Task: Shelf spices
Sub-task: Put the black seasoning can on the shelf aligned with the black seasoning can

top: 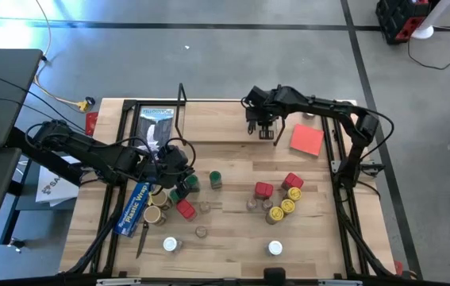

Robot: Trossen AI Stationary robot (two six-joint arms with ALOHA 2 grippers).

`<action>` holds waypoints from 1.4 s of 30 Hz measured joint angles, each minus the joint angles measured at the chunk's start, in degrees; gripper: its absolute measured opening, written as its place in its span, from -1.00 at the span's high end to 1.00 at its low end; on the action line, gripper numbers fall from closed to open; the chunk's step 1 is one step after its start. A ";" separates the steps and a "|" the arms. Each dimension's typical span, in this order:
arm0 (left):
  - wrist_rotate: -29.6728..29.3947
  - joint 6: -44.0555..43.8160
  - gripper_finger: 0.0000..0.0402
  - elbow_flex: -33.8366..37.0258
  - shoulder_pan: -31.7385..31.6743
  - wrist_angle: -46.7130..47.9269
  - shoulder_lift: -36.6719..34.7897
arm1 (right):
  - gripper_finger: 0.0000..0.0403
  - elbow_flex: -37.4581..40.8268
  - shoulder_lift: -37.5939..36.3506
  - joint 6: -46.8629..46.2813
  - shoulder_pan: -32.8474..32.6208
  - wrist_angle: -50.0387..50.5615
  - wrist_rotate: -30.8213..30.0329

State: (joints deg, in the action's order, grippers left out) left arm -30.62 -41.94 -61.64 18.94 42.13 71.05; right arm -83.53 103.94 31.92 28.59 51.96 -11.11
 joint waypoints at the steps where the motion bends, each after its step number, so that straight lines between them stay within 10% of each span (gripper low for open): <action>1: 0.00 0.01 0.82 -0.01 0.00 0.00 0.00 | 1.00 0.00 0.00 0.01 0.11 -0.06 -0.01; 42: -0.01 0.01 0.82 0.00 0.20 -0.20 0.00 | 1.00 -0.04 -2.19 3.06 3.66 3.46 0.00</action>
State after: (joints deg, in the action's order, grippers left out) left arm -30.63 -41.93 -61.64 19.14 41.93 71.05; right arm -83.57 101.75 34.98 32.25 55.42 -11.11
